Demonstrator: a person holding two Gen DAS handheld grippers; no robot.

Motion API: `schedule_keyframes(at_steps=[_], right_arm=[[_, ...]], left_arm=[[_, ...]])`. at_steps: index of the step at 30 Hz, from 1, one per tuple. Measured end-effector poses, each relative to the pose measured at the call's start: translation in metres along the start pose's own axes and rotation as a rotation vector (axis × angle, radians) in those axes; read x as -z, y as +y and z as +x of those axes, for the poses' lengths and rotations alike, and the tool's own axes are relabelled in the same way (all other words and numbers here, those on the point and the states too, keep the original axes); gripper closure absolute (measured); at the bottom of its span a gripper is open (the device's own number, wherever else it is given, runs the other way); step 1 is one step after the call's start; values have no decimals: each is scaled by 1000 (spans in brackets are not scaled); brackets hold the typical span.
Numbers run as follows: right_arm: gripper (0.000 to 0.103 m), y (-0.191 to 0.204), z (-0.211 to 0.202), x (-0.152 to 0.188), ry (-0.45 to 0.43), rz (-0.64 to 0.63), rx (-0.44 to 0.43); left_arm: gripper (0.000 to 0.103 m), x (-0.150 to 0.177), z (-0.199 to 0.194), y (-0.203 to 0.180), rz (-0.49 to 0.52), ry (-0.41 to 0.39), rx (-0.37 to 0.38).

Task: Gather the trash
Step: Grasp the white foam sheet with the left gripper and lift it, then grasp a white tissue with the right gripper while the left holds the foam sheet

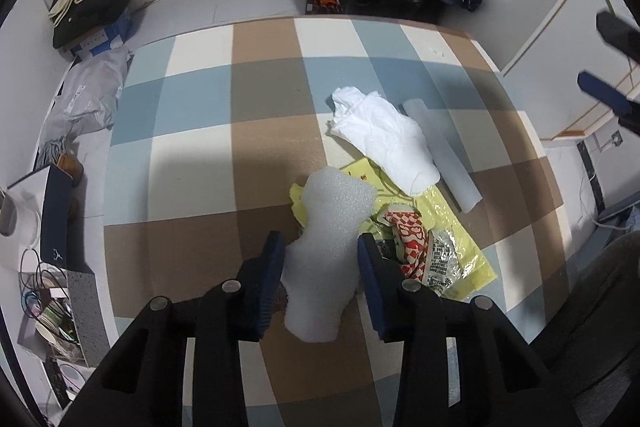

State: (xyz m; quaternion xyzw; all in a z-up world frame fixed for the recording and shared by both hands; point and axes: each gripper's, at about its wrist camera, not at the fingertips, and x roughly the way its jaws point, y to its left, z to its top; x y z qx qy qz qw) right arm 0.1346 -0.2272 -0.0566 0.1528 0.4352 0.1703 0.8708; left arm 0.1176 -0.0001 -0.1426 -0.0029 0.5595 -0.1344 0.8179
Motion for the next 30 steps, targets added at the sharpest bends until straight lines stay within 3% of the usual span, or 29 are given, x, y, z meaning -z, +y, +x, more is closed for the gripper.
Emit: schedule_keyframes(at_steps=[13, 20, 25, 30], right_arm=[[1, 6, 8, 8, 37, -30, 21], [2, 32, 36, 7, 122, -269, 16], [9, 56, 82, 13, 226, -456, -6], [26, 65, 123, 27, 358, -527, -59]], left_arm=[[71, -9, -34, 16, -109, -125, 117], [71, -17, -49, 39, -218, -203, 186], [71, -23, -56, 51, -267, -249, 204], [71, -27, -57, 60, -293, -262, 216]])
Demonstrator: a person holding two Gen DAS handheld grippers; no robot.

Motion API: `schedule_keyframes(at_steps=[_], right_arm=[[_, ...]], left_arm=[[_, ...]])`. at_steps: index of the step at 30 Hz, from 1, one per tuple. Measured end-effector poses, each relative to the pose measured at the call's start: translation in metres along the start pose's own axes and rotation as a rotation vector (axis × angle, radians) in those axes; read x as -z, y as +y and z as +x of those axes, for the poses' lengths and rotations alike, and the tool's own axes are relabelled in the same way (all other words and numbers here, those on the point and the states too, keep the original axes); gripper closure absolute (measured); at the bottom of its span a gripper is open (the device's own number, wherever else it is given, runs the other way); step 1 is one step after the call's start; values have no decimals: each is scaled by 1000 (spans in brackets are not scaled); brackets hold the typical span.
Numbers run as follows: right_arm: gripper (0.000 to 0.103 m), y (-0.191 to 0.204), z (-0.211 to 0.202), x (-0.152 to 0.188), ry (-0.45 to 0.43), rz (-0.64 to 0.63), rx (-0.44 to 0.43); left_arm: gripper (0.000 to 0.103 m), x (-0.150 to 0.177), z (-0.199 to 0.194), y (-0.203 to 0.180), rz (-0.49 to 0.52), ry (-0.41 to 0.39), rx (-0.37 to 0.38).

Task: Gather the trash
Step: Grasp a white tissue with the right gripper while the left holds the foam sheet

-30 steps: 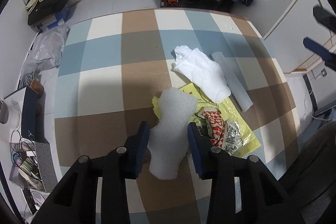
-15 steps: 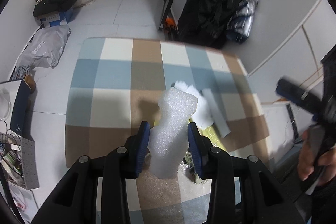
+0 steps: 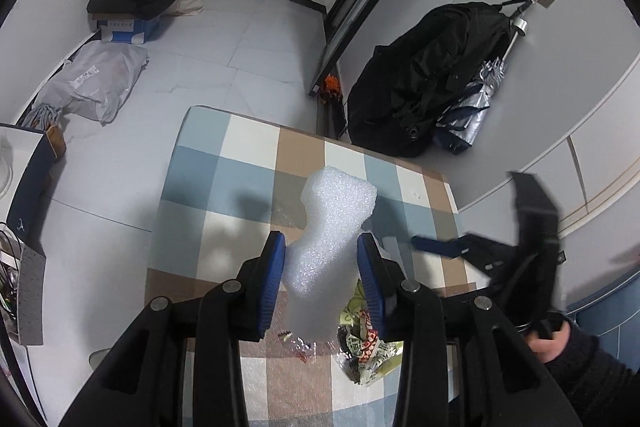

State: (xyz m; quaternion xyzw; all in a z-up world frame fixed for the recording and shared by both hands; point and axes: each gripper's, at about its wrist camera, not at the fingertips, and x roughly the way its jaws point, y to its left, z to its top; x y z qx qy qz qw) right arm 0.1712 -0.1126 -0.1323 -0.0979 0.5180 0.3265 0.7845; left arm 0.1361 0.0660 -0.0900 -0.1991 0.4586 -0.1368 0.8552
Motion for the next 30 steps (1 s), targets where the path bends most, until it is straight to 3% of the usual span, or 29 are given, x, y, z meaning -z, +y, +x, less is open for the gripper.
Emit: schedule_keyframes(at_steps=[11, 17, 19, 22, 30], right_arm=[[30, -1, 33, -8, 57, -52, 27], [59, -2, 32, -8, 59, -60, 64], [81, -5, 34, -10, 75, -41, 62], [93, -7, 35, -10, 84, -23, 68], [96, -14, 1, -14, -36, 82, -30]], left_arm=[[71, -6, 2, 16, -47, 6, -2], [71, -5, 7, 19, -63, 22, -10], [71, -5, 7, 17, -60, 23, -13], [71, -4, 8, 16, -50, 24, -24], [71, -2, 7, 15, -57, 27, -34]])
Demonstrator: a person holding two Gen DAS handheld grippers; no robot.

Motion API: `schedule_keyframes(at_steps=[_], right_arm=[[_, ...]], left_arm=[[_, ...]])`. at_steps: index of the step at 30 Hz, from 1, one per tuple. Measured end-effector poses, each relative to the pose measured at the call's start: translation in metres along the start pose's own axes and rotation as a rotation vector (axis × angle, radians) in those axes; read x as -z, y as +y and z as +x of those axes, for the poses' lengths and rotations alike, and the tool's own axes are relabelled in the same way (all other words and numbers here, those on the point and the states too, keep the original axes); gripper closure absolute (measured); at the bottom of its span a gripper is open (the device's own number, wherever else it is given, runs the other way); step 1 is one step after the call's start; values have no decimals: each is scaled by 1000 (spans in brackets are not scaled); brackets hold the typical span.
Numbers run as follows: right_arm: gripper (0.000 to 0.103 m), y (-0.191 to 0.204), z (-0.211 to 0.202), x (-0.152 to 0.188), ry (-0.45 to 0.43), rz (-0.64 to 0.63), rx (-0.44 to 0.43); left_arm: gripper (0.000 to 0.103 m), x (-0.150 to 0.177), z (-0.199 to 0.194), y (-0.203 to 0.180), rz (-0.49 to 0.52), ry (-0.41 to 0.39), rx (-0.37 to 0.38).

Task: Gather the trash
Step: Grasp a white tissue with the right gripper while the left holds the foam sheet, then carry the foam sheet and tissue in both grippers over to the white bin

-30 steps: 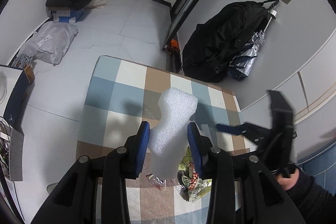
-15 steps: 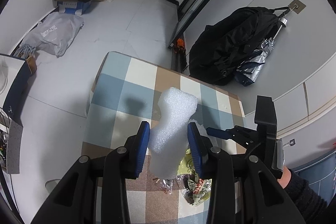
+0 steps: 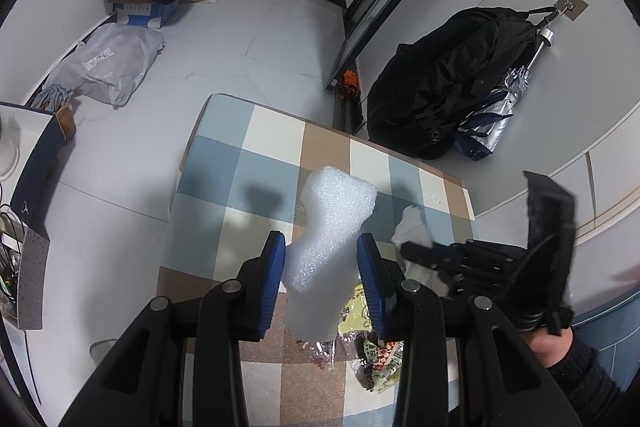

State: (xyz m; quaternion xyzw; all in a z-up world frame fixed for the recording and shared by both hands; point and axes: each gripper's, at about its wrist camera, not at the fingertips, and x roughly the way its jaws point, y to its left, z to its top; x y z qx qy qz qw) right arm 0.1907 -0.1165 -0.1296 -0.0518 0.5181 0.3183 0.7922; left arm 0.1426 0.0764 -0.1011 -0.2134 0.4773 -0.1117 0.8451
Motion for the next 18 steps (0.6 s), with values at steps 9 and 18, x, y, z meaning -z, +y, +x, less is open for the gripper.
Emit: schedule_keyframes(at_steps=[9, 18], right_arm=[[96, -1, -53, 10, -125, 85, -64], [96, 1, -99, 57, -211, 175, -106]], left_arm=[[71, 5, -5, -21, 39, -26, 12], [71, 23, -12, -42, 136, -62, -70]])
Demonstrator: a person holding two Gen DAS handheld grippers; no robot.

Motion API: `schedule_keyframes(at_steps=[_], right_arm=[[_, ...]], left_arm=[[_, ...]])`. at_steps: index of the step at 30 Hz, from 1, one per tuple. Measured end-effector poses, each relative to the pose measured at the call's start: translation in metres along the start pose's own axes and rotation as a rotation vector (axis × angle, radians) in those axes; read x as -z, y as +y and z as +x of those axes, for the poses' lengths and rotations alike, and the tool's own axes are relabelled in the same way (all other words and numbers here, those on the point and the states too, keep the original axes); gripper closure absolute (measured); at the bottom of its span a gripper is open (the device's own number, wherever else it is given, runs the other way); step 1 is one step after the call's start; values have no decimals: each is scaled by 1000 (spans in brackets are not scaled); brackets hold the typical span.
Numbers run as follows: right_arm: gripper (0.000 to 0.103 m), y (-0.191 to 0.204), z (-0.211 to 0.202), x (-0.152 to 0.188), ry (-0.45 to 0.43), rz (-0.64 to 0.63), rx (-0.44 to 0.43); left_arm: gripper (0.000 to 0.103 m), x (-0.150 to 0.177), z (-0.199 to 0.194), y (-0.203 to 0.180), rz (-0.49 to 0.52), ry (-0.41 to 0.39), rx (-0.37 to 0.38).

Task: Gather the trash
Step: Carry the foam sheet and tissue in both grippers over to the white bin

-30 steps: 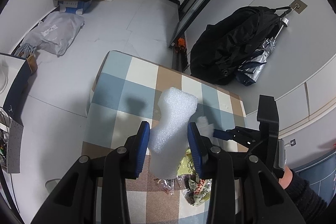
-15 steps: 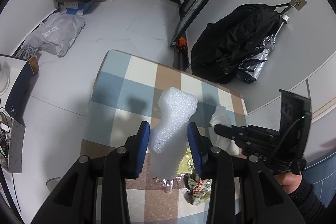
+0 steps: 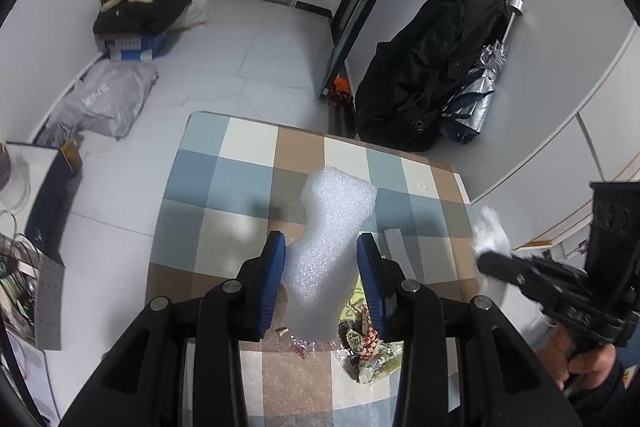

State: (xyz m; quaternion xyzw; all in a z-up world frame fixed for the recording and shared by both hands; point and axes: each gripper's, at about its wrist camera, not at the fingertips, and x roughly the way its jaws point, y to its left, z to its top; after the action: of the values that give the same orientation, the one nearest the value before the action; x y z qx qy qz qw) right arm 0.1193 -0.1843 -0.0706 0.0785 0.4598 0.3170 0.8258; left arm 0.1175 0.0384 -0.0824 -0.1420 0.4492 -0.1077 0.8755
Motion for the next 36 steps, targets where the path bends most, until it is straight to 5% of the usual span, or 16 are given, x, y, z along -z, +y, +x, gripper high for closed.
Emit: schedule_keyframes(at_steps=[8, 20, 36], right_arm=[[96, 9, -42, 35, -61, 47, -18], [96, 30, -140, 44, -284, 33, 25], [96, -34, -285, 99, -474, 160, 289]], left_arm=[[71, 4, -12, -31, 115, -61, -60], [71, 5, -44, -95, 271, -156, -49], [71, 21, -50, -226, 455, -137, 166]])
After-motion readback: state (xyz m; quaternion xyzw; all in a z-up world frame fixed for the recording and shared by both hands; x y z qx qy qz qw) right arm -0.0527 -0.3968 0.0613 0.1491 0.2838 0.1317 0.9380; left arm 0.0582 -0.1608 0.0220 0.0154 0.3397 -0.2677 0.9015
